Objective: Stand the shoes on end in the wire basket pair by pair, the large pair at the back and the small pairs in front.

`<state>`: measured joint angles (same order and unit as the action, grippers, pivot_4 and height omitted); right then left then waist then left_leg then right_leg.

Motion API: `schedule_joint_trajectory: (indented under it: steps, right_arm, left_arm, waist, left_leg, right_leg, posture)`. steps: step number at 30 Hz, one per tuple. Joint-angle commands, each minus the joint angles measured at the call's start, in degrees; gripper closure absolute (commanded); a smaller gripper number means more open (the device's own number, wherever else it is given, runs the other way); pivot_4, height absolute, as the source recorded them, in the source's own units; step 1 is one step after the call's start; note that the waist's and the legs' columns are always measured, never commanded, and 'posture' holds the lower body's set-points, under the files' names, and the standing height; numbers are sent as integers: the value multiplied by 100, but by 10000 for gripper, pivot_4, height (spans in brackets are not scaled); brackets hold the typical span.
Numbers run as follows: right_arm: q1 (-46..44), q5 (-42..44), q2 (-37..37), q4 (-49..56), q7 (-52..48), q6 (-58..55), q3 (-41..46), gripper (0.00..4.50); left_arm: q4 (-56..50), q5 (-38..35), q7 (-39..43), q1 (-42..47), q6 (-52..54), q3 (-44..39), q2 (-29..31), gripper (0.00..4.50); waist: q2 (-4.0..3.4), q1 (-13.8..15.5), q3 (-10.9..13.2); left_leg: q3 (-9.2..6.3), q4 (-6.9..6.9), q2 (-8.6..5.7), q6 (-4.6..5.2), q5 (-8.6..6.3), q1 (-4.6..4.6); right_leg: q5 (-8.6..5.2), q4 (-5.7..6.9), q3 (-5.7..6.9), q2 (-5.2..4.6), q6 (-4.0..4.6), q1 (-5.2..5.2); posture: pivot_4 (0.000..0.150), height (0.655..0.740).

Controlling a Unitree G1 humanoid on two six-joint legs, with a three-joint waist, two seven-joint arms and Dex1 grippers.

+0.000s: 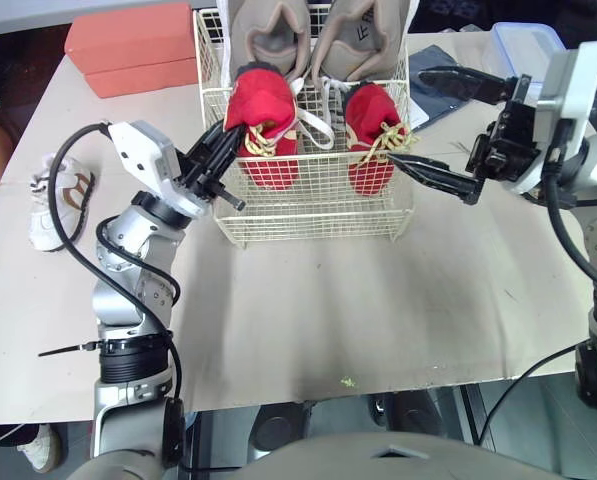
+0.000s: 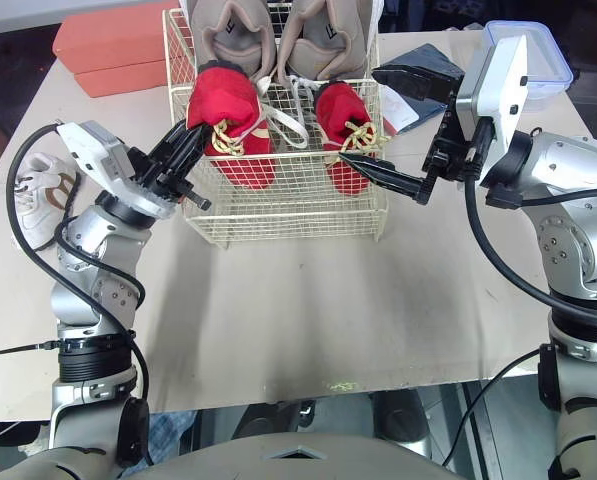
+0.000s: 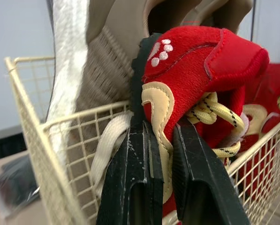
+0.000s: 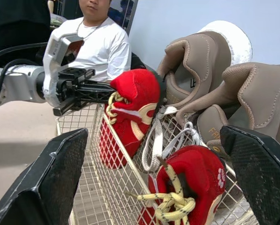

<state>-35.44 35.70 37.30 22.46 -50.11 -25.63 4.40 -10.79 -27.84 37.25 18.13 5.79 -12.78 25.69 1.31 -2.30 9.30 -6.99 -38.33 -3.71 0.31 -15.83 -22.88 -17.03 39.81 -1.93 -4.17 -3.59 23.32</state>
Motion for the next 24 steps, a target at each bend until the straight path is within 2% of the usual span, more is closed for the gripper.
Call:
schedule_joint_trajectory:
  steps: [1, 10, 11, 17, 24]
  right_arm:
    - [-139, 69, -21, 123, 17, 65, 85, 298]
    - [-151, 49, -50, 94, 7, 73, 81, 0]
    - [-137, 58, -48, 93, 8, 72, 99, 0]
    - [83, 170, 6, 139, 165, -16, 380, 0]
    - [844, -207, 208, -670, 610, 192, 1267, 0]
  left_arm:
    - [-179, -18, -8, -226, 314, 154, 41, 44212]
    - [-350, -381, 119, -287, 438, 12, -23, 3055]
    - [-382, -379, 181, -290, 346, -30, 7, 1197]
    - [-950, -957, 561, -416, 306, -550, 376, 1197]
    - [-1581, -2189, 768, 71, 1175, -765, 1073, 1197]
  waist:
    - [-1, 0, -1]
    - [-6, 52, -3]
    - [-5, 54, -3]
    - [-5, 20, -2]
    - [-1, 149, -2]
  left_leg:
    - [1, 1, 0, 0, 0, 1]
    - [-3, -3, 0, 0, 0, 8]
    - [-3, -4, 0, 0, 0, 9]
    - [-3, 1, 1, 0, 0, 6]
    - [-8, -3, 0, 1, -1, 3]
  right_leg:
    - [0, 0, -1, 0, 0, 0]
    - [0, 4, 1, 0, 0, -6]
    - [0, 4, 0, 0, 0, -7]
    - [0, 0, -2, 0, 1, -4]
    - [0, -3, 6, -1, 0, -9]
  posture:
    - [1500, 7400]
    - [1500, 7400]
    - [1500, 7400]
    - [1500, 7400]
    - [1500, 7400]
